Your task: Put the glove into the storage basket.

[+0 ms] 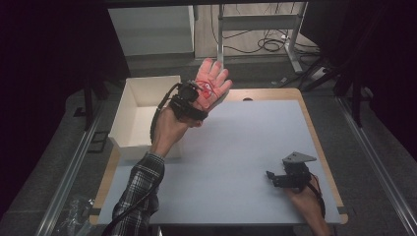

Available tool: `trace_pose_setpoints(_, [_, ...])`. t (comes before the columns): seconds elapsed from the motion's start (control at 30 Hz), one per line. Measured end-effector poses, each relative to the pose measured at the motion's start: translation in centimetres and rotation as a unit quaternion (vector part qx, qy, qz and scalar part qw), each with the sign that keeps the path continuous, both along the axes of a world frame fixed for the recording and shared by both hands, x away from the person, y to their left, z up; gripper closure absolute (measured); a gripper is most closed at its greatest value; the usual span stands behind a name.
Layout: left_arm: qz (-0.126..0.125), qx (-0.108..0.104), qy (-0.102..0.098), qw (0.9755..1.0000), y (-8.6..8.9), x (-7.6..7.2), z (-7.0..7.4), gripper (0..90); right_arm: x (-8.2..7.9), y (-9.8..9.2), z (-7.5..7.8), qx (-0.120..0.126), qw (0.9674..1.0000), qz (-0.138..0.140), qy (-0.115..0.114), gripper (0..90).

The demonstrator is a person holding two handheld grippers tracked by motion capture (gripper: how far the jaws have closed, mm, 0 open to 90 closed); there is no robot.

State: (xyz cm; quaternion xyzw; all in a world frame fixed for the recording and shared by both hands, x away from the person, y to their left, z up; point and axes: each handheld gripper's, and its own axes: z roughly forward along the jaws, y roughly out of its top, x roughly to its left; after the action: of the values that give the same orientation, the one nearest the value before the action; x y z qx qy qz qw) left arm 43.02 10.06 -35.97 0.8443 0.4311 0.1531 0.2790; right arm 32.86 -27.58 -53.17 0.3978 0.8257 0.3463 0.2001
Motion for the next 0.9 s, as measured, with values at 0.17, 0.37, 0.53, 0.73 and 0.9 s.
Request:
trace_pose_setpoints(0.17, [0.024,-0.002,-0.007,0.9997,1.8,0.2,0.6,39.9,0.0,0.0,0.0,0.0,1.0,0.0,0.0,18.8])
trace_pose_setpoints(0.37, [0.062,-0.007,-0.01,0.998,4.2,0.2,0.7,39.8,0.0,0.0,0.0,0.0,1.0,0.0,0.0,18.8])
trace_pose_setpoints(0.53, [0.09,-0.01,-0.008,0.9958,6.4,0.1,0.3,39.7,0.0,0.0,0.0,0.0,1.0,0.0,-0.001,18.8])
trace_pose_setpoints(0.73, [0.116,-0.013,-0.008,0.9931,8.6,-0.3,-0.3,39.6,0.0,0.0,0.0,0.0,1.0,0.0,0.0,18.8])
trace_pose_setpoints(0.9, [0.143,-0.021,-0.003,0.9895,10.8,-0.4,-0.9,39.3,0.0,0.0,0.0,0.0,1.0,0.0,0.0,18.8])
